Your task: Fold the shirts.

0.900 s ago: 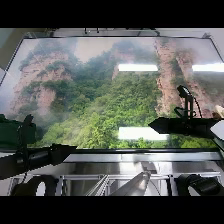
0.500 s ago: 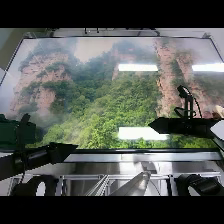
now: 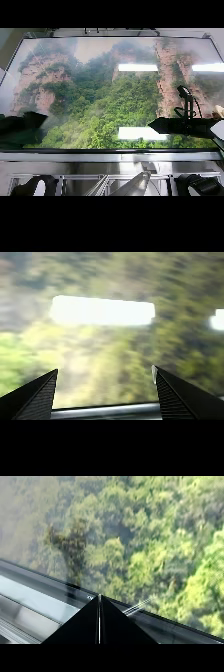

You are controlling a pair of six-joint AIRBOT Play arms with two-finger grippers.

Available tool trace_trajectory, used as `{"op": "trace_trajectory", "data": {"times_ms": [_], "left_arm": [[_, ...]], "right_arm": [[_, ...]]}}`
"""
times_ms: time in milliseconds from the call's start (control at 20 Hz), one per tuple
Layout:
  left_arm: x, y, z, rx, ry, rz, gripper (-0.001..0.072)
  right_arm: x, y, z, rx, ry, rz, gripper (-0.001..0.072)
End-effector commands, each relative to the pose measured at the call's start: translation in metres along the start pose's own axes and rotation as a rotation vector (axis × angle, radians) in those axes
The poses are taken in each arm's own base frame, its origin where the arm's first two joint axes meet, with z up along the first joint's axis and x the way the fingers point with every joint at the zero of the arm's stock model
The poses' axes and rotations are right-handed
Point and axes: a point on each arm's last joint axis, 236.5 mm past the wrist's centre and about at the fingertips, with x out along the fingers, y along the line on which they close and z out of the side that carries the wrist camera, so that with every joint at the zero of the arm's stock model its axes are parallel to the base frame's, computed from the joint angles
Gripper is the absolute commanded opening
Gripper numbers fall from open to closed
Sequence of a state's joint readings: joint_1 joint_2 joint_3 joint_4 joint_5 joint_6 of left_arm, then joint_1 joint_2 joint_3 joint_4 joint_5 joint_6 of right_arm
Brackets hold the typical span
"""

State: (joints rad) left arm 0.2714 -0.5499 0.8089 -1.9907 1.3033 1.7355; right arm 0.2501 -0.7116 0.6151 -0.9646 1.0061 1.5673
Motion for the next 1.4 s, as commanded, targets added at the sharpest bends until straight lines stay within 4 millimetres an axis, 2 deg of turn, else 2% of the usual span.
{"op": "trace_trajectory", "data": {"times_ms": [0, 100, 150, 250, 350, 450, 550, 700, 750, 800, 850, 950, 1000, 1050, 1100, 1150, 1200, 1300, 1350], "left_arm": [[0.007, 0.091, 0.036, -0.114, 0.081, 0.221, 0.0648], [0.023, 0.134, 0.041, -0.226, 0.139, 0.255, 0.0648], [0.03, 0.157, 0.031, -0.283, 0.206, 0.273, 0.0648], [0.036, 0.191, -0.016, -0.441, 0.405, 0.319, 0.0649], [0.034, 0.224, -0.057, -0.544, 0.549, 0.419, 0.0649], [0.038, 0.249, -0.084, -0.577, 0.63, 0.477, 0.065], [0.061, 0.262, -0.089, -0.592, 0.633, 0.463, 0.0649], [0.094, 0.279, -0.081, -0.54, 0.627, 0.458, 0.0647], [0.103, 0.281, -0.078, -0.527, 0.637, 0.453, 0.0617], [0.111, 0.281, -0.075, -0.512, 0.654, 0.445, 0.0381], [0.116, 0.277, -0.072, -0.489, 0.673, 0.434, 0.0002], [0.129, 0.252, -0.05, -0.449, 0.664, 0.354, 0.0022], [0.137, 0.225, -0.027, -0.425, 0.622, 0.264, 0.0022], [0.145, 0.189, 0.003, -0.39, 0.561, 0.142, 0.0022], [0.147, 0.137, 0.04, -0.325, 0.485, -0.009, 0.0021], [0.141, 0.08, 0.075, -0.246, 0.409, -0.157, 0.0022], [0.124, 0.012, 0.108, -0.129, 0.334, -0.313, 0.0022], [0.073, -0.108, 0.146, 0.14, 0.199, -0.519, 0.0024], [0.05, -0.151, 0.153, 0.257, 0.151, -0.556, 0.0024]], "right_arm": [[0.0, 0.0, 0.0, 0.0, 0.0, 0.001, 0.0021], [0.0, 0.0, 0.0, 0.0, 0.0, 0.001, 0.0021], [0.0, 0.0, 0.0, 0.0, 0.0, 0.001, 0.0021], [0.0, 0.0, 0.0, 0.0, 0.0, 0.001, 0.0021], [0.0, 0.0, 0.0, 0.0, 0.0, 0.001, 0.0021], [0.0, 0.0, 0.0, 0.0, 0.0, 0.001, 0.0021], [0.0, 0.0, 0.0, 0.0, 0.0, 0.001, 0.0021], [0.0, 0.0, 0.0, 0.0, 0.0, 0.001, 0.0021], [0.0, 0.0, 0.0, 0.0, 0.0, 0.001, 0.0021], [0.0, 0.0, 0.0, 0.0, 0.0, 0.001, 0.0021], [0.0, 0.0, 0.0, 0.0, 0.0, 0.001, 0.0021], [0.0, 0.0, 0.0, 0.0, 0.0, 0.001, 0.0021], [0.0, 0.0, 0.0, 0.0, 0.0, 0.001, 0.0021], [0.0, 0.0, 0.0, 0.0, 0.0, 0.001, 0.0021], [0.0, 0.0, 0.001, -0.001, -0.005, 0.0, 0.0021], [0.0, 0.0, 0.002, 0.0, -0.009, 0.001, 0.0021], [0.0, 0.0, 0.002, 0.0, -0.009, 0.001, 0.0021], [0.0, 0.0, 0.002, 0.0, -0.008, 0.001, 0.0021], [0.0, 0.0, 0.002, 0.0, -0.008, 0.001, 0.0021]]}}
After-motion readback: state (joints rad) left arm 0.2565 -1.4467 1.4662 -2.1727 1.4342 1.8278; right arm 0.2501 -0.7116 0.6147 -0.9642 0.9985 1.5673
